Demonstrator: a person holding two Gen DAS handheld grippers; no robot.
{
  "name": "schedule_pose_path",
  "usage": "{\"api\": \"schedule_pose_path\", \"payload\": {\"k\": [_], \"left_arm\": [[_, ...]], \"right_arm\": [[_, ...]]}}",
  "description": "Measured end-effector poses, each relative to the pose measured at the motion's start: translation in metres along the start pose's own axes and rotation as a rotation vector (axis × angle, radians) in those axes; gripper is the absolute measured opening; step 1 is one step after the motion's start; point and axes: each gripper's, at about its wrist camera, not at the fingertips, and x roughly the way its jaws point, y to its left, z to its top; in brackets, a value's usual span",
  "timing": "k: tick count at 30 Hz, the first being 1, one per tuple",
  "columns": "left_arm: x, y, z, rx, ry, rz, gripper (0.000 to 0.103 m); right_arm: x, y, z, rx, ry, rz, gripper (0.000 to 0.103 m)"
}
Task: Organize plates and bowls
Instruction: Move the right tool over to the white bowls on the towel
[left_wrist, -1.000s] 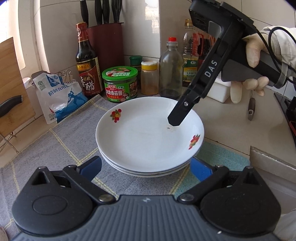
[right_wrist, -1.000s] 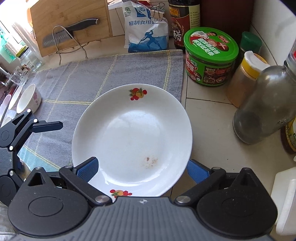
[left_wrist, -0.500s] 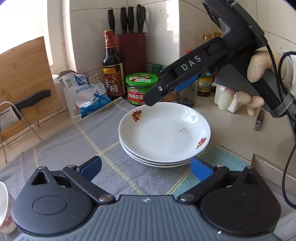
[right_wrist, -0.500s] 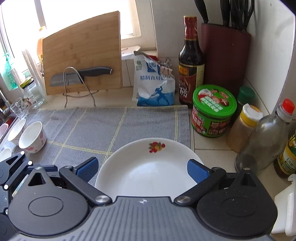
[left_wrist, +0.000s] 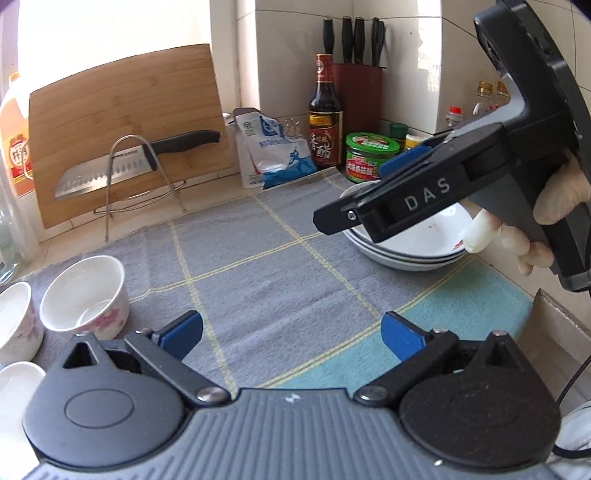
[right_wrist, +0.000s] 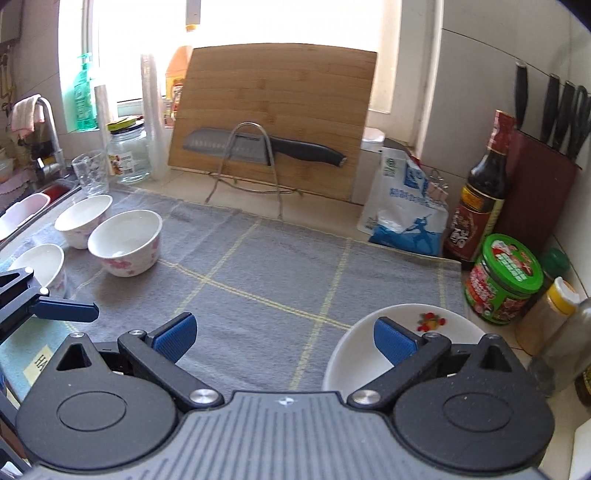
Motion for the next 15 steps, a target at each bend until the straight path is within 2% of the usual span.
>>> {"api": "schedule_pose_path", "payload": {"k": [7, 15], "left_arm": [[-0.045, 0.054, -0.027, 0.009, 0.003, 0.031, 0.102], [-0.091, 0.108, -0.059, 0.009, -0.034, 0.144, 0.102]], "right_arm": [[0.004, 0.082, 0.019, -0.052, -0.008, 0.04, 0.103], [0.02, 0.153, 0.032, -0.073, -0.009, 0.129, 0.103]]}}
